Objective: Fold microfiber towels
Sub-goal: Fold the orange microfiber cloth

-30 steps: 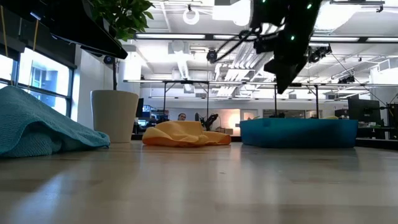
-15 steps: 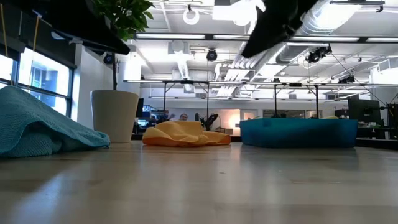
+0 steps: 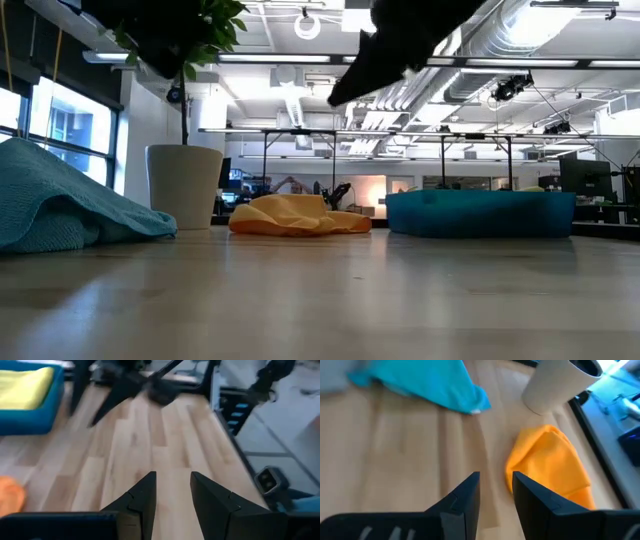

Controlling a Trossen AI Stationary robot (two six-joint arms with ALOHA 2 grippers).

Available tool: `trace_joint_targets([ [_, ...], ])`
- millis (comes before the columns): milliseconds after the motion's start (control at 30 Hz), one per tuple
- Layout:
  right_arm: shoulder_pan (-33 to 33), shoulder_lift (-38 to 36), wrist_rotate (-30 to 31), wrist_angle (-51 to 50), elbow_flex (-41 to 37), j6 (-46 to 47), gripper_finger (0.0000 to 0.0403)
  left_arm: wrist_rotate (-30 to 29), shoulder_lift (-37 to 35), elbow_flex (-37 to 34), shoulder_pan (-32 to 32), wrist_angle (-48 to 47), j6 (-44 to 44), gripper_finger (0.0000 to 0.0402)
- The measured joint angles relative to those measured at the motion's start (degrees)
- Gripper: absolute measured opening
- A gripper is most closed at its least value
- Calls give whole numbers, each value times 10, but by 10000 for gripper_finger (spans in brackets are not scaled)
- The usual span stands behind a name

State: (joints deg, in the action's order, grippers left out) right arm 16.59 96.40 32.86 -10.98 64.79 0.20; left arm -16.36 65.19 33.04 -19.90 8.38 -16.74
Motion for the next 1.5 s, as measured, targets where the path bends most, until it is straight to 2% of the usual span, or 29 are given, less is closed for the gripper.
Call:
trace_joint_targets([
  [100,-26,18,9,23,0,-18,105,-13,0,0,0,39,22,110],
  [200,-59,30,-5,23,0,-14,105,-18,0,0,0,67,-11,110],
  [333,-102,43,-81,17,0,-5,106,4,0,0,0,92,-9,110],
  [500,-135,70,-169,18,0,-58,126,8,0,0,0,103,-2,110],
  [700,-163,119,-177,36,0,-176,157,-16,3,0,1,103,34,110],
  [867,-185,143,-151,48,-1,-260,159,-20,3,0,1,94,73,110],
  [967,-200,143,-147,56,0,-263,155,-20,3,0,1,90,74,110],
  [1167,-230,144,-222,53,0,-257,149,-22,3,0,1,86,75,110],
  [1267,-237,145,-240,54,0,-256,149,-23,3,0,1,86,75,110],
  [1500,-255,167,-252,57,0,-255,148,-23,3,0,1,86,73,110],
])
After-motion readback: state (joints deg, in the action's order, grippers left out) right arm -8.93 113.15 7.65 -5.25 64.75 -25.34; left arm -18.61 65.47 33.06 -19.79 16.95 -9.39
